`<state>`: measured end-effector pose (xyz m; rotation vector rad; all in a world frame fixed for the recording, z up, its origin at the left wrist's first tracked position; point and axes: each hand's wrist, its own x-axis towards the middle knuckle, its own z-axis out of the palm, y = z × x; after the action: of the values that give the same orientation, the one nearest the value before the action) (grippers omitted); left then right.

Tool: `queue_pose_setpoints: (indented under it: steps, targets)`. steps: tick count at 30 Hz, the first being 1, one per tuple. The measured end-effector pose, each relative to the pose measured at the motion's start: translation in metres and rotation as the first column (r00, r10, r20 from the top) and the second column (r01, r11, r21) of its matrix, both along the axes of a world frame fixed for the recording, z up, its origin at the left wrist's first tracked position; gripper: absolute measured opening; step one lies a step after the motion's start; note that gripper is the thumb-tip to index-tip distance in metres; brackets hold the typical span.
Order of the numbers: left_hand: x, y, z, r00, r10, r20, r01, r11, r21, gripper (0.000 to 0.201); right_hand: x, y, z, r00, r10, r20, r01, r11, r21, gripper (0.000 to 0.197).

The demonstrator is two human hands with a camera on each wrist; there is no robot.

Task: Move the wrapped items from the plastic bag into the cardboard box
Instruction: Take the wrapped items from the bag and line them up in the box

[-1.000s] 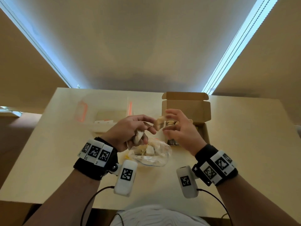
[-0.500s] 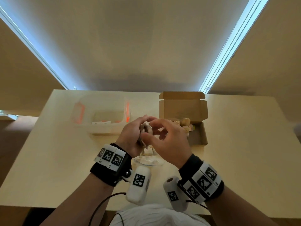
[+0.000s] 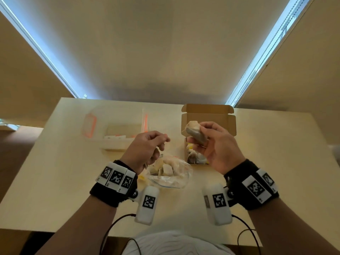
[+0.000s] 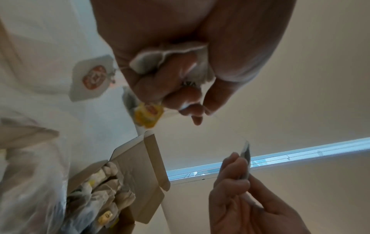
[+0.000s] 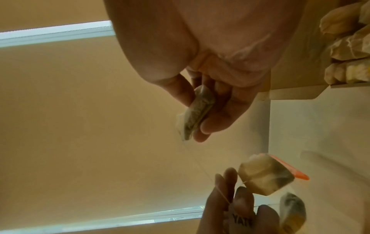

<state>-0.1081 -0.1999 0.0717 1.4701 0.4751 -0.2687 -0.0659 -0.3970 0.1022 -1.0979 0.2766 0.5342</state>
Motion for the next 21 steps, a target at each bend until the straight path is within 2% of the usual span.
queue_pose_setpoints:
  steps: [4,8,16,19,21]
  targets:
    - [0.003,0.002,0.001,0.992,0.055,0.110,-0.063,0.996,0.069,0.020,0.002,-0.004,0.000,1.000,0.011,-0.003,-0.011,0.994,0.105,0.006]
    - [0.006,0.003,-0.001,0.979,0.149,0.142,-0.160,0.985,0.071,0.021,0.004,-0.009,0.008,0.999,-0.001,0.040,-0.006,0.984,0.177,0.004]
    - [0.011,0.007,-0.011,0.900,0.408,0.155,-0.397,0.912,-0.099,0.017,0.006,-0.013,0.013,0.992,-0.006,0.129,-0.003,0.997,0.074,0.007]
    - [0.011,0.011,-0.009,0.862,0.487,0.143,-0.454,0.865,-0.212,0.017,0.007,-0.018,0.016,0.991,-0.050,0.127,0.037,0.994,0.102,0.007]
    - [0.011,0.013,-0.008,0.856,0.499,0.132,-0.464,0.856,-0.227,0.018,0.007,-0.021,0.019,0.990,-0.068,0.120,0.053,0.991,0.123,0.008]
